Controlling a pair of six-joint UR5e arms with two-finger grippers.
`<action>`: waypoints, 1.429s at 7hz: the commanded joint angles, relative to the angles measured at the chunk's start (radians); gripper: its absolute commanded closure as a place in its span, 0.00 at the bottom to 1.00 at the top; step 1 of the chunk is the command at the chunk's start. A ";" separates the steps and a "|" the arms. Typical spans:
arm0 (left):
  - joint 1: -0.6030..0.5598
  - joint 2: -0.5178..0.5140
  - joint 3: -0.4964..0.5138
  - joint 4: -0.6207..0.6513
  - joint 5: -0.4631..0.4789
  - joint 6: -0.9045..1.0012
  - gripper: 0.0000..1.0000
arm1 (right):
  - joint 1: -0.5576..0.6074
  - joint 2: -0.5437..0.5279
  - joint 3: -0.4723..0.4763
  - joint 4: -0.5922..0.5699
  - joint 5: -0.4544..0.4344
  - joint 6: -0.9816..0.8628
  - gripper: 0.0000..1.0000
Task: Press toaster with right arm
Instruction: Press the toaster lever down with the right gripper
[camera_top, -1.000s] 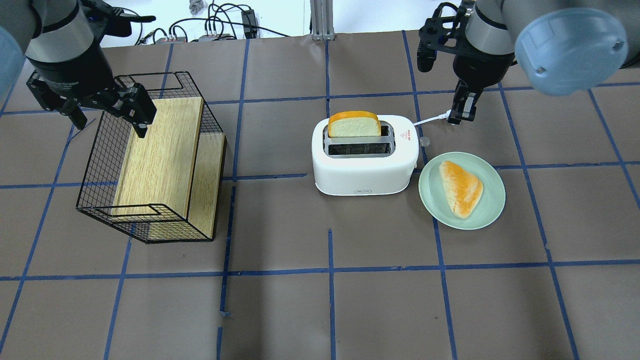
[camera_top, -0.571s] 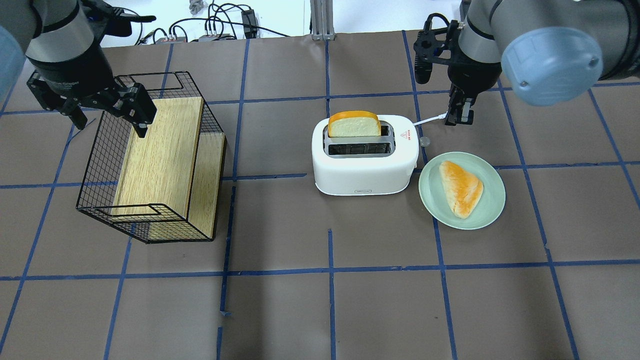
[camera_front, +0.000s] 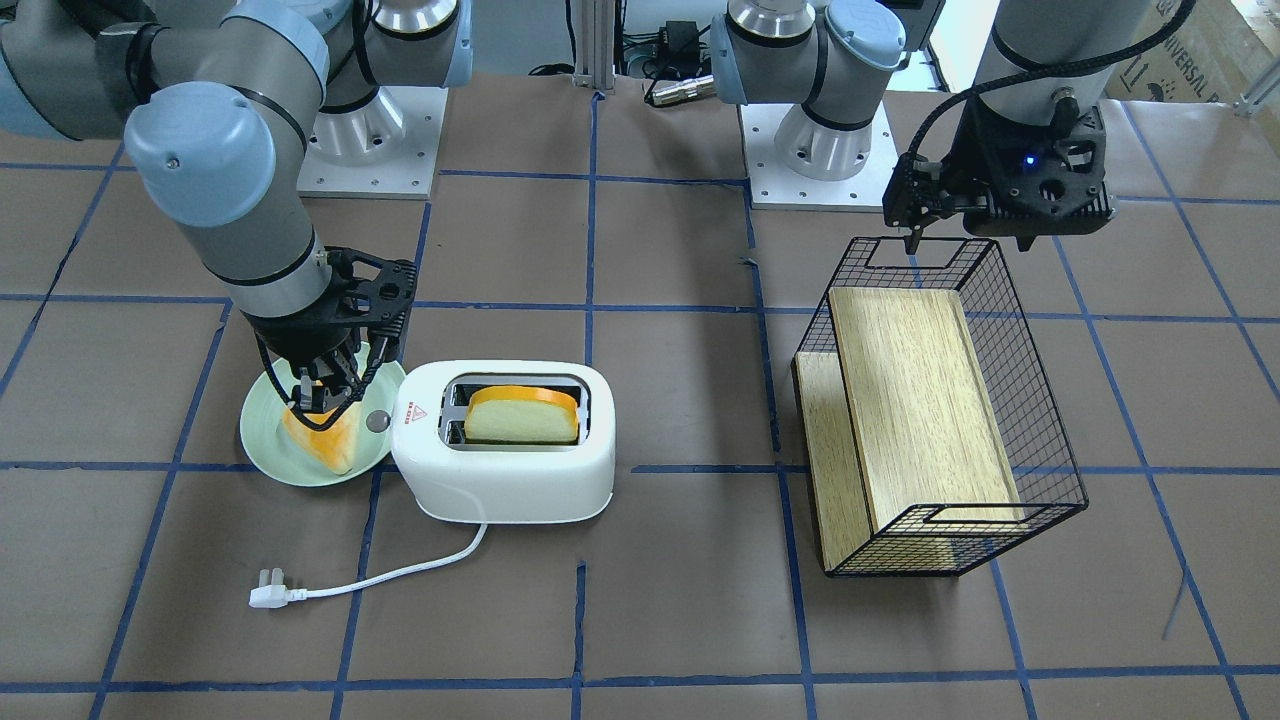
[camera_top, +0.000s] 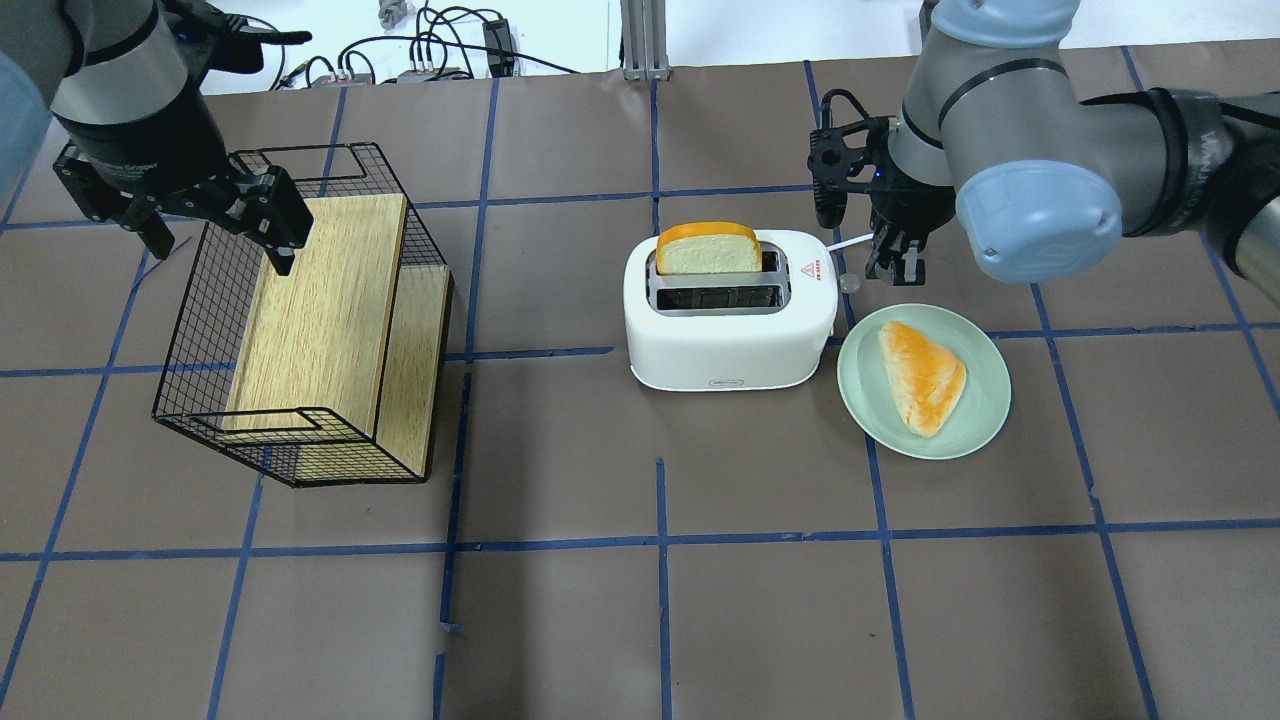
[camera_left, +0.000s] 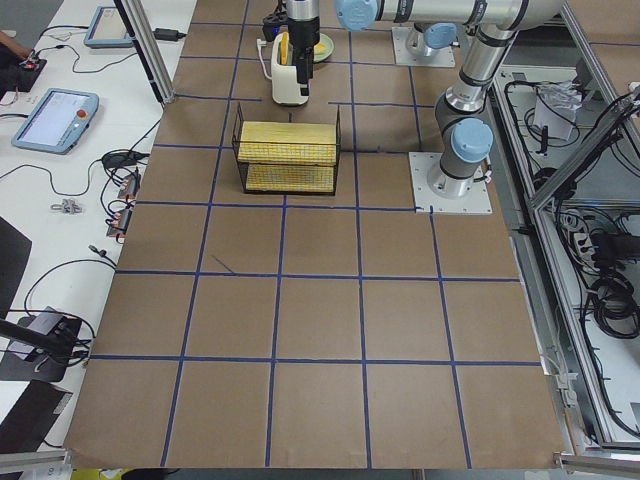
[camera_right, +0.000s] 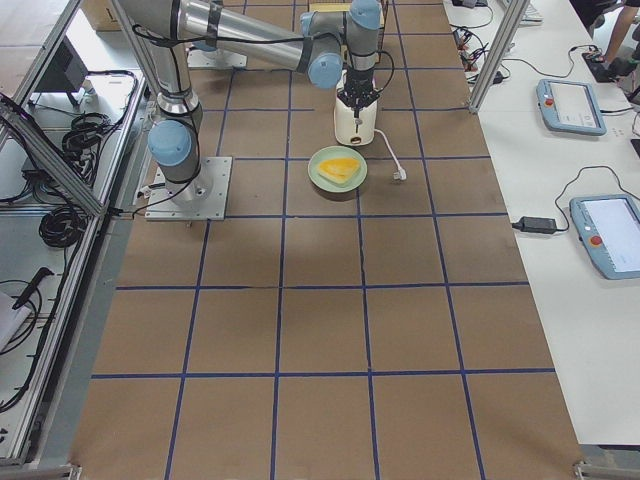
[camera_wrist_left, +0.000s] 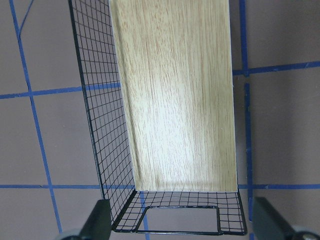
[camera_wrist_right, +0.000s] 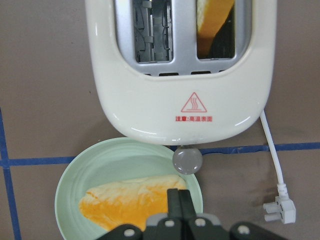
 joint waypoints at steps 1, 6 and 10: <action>0.000 0.000 0.000 0.000 0.000 0.000 0.00 | 0.023 0.045 0.000 -0.056 -0.007 0.008 0.93; 0.000 0.000 0.000 0.000 0.000 0.000 0.00 | 0.027 0.062 0.006 -0.072 -0.009 0.000 0.93; 0.000 0.000 0.000 0.000 0.000 0.000 0.00 | 0.023 0.070 0.079 -0.167 -0.007 0.003 0.93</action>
